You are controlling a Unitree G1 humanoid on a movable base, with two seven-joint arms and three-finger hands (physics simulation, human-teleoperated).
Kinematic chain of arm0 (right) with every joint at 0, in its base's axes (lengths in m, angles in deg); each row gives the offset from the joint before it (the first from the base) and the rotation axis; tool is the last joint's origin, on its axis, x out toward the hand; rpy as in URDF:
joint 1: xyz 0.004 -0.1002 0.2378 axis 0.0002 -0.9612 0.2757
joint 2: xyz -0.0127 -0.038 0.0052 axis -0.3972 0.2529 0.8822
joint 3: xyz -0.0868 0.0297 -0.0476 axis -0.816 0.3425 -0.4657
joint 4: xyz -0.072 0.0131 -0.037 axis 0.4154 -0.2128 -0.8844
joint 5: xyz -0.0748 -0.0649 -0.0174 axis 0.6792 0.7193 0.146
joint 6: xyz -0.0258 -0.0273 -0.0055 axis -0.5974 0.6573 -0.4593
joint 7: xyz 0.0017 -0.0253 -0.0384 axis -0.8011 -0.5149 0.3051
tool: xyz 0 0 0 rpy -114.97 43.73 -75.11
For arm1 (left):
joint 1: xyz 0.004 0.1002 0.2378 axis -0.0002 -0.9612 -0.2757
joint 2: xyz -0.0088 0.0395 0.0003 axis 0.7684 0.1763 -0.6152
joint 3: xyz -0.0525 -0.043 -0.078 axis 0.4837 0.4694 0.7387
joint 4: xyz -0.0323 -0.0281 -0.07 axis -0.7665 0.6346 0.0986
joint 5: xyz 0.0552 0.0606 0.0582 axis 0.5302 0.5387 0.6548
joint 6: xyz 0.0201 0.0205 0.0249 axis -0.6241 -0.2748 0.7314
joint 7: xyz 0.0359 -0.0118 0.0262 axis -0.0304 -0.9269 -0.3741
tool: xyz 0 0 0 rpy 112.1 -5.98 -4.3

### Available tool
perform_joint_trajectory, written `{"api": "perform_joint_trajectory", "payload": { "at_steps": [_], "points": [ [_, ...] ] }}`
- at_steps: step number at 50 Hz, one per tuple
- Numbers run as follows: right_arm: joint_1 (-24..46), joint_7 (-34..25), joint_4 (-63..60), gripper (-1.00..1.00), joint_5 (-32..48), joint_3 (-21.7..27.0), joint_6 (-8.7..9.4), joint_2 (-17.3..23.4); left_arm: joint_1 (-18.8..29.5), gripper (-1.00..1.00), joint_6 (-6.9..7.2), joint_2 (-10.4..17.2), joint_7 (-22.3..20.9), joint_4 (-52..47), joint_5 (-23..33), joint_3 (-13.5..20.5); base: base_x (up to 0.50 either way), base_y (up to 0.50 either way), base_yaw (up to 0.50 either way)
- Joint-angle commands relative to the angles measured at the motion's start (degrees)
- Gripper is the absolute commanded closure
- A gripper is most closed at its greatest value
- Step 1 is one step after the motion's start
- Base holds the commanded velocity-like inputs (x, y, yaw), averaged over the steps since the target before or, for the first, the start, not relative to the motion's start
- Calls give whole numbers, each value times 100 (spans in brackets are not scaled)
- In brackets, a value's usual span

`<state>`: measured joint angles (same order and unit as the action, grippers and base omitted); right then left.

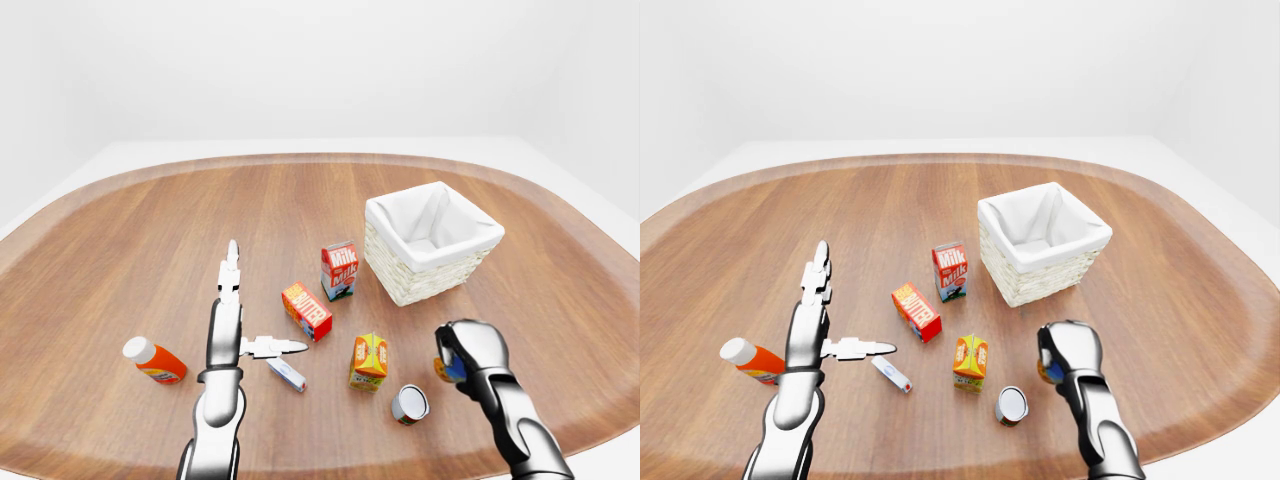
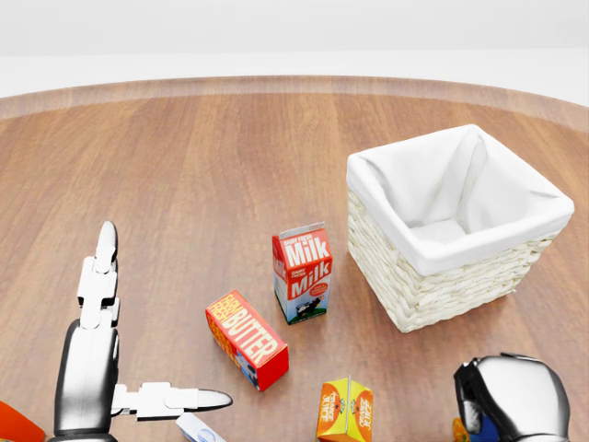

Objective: Pick up the alphabet soup and the tomato sauce, and put them in the basket.

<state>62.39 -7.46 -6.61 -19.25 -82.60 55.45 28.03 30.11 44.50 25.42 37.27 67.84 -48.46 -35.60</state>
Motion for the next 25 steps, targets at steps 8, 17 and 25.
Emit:
{"api": "perform_joint_trajectory", "payload": {
  "at_steps": [8,17,25],
  "points": [
    [-170,-826,-1267,100,-859,753,0,-194,-12,-100,0,-9,-19,-62,-121,43,0,0,0],
    [-89,-1110,-1682,100,-1263,966,0,-284,22,-100,0,-8,-16,-19,-135,53,0,0,0],
    [-7,-1109,-1970,100,-1502,1070,0,-366,-2,-100,0,-7,-14,-25,-125,44,0,0,0]
  ]
}}
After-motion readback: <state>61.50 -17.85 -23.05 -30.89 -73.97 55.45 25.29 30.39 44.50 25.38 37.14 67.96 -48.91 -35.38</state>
